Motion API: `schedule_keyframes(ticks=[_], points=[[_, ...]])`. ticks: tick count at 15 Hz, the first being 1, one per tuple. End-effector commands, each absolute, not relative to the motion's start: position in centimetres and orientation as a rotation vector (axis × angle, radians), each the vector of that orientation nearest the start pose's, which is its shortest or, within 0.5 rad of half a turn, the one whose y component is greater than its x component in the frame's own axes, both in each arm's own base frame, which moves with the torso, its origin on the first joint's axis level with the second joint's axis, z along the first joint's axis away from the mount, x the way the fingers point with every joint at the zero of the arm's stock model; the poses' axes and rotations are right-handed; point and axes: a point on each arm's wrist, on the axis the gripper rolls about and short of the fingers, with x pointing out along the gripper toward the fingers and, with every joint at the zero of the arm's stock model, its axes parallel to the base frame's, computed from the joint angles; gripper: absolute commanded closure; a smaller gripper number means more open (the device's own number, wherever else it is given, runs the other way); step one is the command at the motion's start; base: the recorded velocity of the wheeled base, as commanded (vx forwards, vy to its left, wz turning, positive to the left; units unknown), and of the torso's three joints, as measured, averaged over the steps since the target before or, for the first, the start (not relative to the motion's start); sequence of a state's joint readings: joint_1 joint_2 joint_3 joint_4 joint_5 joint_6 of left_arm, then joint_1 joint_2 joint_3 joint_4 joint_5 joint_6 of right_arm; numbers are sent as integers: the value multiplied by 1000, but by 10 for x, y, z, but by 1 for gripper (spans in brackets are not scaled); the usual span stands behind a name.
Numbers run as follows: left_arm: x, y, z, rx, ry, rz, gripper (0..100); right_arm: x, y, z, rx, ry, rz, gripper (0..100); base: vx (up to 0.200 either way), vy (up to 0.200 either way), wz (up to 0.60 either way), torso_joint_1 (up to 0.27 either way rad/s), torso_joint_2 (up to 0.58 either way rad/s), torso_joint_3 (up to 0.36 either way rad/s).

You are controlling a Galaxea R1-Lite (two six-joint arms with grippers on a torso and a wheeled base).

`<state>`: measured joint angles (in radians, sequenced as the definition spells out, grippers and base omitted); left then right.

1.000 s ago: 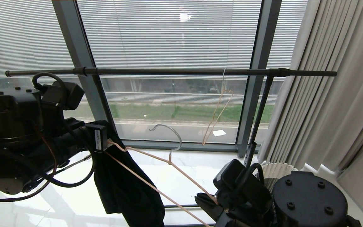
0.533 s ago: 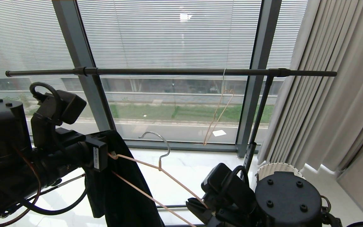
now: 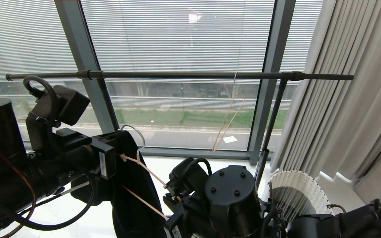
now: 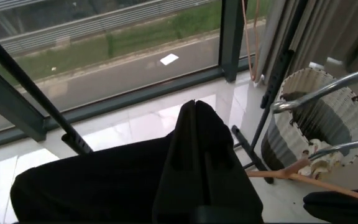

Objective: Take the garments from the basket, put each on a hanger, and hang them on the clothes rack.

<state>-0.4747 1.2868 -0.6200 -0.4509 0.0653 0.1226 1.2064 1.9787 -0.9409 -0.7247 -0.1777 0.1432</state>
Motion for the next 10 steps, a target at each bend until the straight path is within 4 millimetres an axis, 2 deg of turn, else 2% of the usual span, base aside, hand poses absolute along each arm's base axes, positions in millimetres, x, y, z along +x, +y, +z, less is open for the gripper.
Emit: schedule_keyframes(ticks=[1, 4, 6, 8, 10], points=[[175, -89, 221, 173, 166, -429, 100, 139, 353, 122, -82, 343, 994, 100, 0, 0, 0, 0, 0, 0], [175, -83, 225, 176, 148, -424, 100, 140, 350, 122, -68, 353, 982, 100, 0, 0, 0, 0, 0, 0], [186, -63, 224, 201, 157, -321, 100, 138, 328, 131, -61, 354, 966, 100, 0, 0, 0, 0, 0, 0], [196, -49, 223, 236, 164, -308, 100, 133, 302, 144, -50, 342, 952, 100, 0, 0, 0, 0, 0, 0], [210, -48, 226, 249, 163, -313, 100, 124, 284, 153, -42, 328, 959, 100, 0, 0, 0, 0, 0, 0]])
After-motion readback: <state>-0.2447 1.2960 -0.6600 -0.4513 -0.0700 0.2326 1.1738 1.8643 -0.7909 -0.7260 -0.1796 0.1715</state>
